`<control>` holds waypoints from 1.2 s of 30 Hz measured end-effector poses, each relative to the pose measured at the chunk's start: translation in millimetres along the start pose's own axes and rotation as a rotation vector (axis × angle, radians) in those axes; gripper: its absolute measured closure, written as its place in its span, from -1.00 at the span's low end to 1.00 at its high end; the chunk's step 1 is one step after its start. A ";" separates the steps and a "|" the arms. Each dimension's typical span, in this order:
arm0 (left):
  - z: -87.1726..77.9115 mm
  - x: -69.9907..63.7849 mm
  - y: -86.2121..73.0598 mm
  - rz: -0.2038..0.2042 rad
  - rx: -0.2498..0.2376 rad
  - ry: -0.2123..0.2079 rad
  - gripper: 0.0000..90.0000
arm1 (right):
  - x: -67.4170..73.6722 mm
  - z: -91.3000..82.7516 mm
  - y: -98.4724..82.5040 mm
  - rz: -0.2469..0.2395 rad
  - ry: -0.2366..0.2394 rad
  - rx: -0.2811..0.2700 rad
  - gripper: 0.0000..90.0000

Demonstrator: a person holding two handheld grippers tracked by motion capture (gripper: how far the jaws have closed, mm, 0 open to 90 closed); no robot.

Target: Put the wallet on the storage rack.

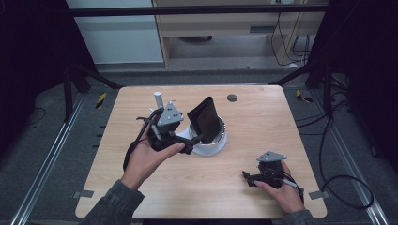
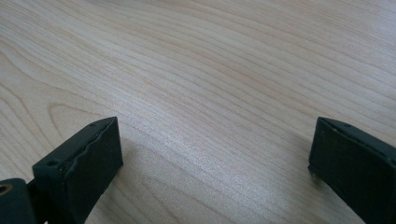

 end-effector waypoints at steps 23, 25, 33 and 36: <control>14.0 15.1 -169.7 -0.118 0.167 0.048 -0.87 | 0.2 0.1 0.1 0.002 0.000 -0.001 -0.94; 14.0 23.5 -182.4 -0.135 0.178 0.074 -0.87 | 0.1 0.1 0.1 0.001 -0.001 -0.001 -0.94; 12.8 57.4 -225.7 -0.203 0.227 0.168 -0.87 | 0.3 0.1 0.1 0.003 0.000 -0.001 -0.94; 12.7 62.9 -237.1 -0.229 0.241 0.171 -0.88 | 0.3 0.1 0.1 0.002 -0.001 0.000 -0.94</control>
Point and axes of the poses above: each handheld gripper's, and its own axes: z roughly forward along the jaws, y roughly out of its top, x roughly to its left, the point moved 8 cm from there along z, roughly forward along the jaws, and after that the axes turned 1 degree about x, right-handed, at the moved point
